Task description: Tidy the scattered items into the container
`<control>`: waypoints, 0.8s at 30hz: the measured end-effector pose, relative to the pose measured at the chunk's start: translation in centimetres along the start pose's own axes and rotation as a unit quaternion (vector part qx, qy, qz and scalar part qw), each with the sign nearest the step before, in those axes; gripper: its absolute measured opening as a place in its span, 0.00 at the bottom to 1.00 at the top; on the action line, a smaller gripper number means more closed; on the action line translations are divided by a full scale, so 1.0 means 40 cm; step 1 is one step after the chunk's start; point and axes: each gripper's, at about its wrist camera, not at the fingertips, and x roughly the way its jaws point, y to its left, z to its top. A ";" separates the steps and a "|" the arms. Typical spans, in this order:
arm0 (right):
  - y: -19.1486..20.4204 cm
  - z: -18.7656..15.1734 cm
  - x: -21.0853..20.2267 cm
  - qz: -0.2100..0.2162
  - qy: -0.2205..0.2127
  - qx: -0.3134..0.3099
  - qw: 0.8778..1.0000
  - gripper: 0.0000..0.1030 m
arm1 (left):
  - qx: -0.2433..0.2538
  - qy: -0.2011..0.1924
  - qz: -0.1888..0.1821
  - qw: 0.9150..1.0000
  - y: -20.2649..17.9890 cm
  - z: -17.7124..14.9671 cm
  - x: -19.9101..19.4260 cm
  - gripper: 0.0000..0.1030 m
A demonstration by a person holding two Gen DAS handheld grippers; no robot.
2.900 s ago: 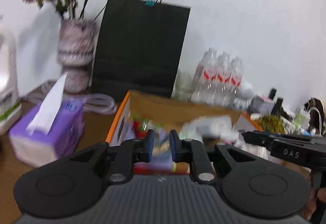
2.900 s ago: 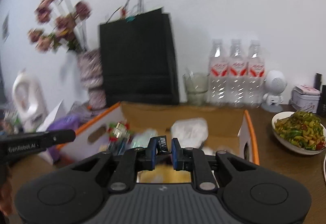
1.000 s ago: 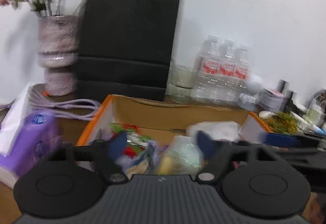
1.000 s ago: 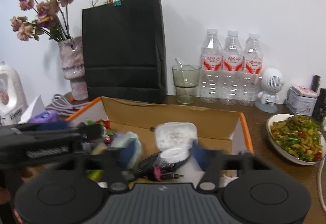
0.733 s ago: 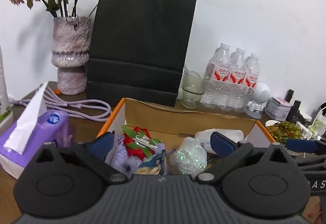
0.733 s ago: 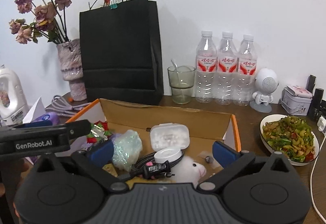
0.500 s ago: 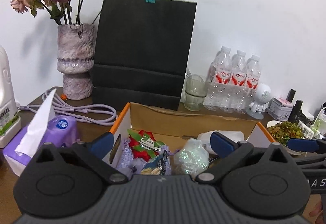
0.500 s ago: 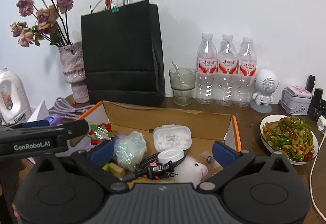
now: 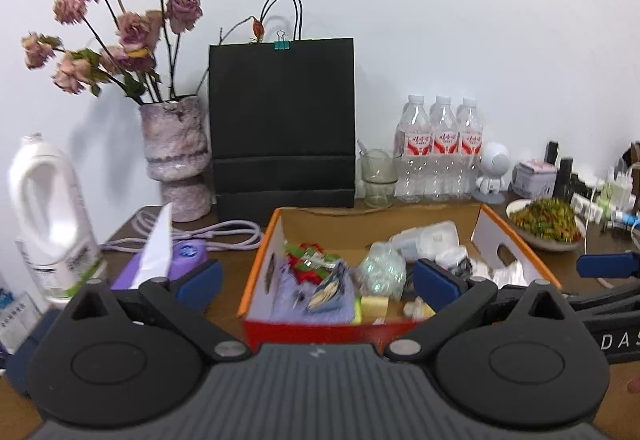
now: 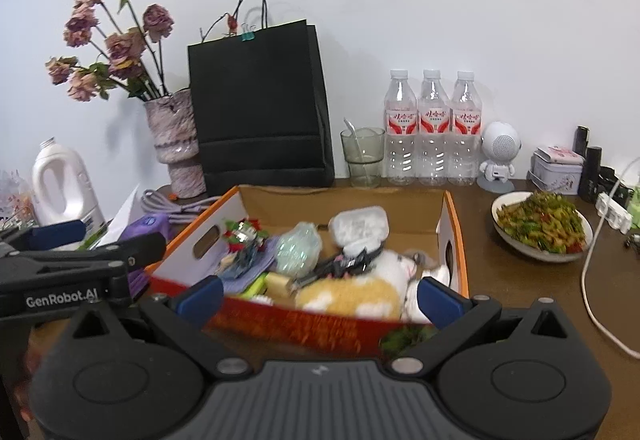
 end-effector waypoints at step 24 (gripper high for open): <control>0.071 -0.108 -0.139 -0.006 0.019 -0.007 1.000 1.00 | -0.031 0.037 -0.002 0.999 0.028 -0.112 -0.140 1.00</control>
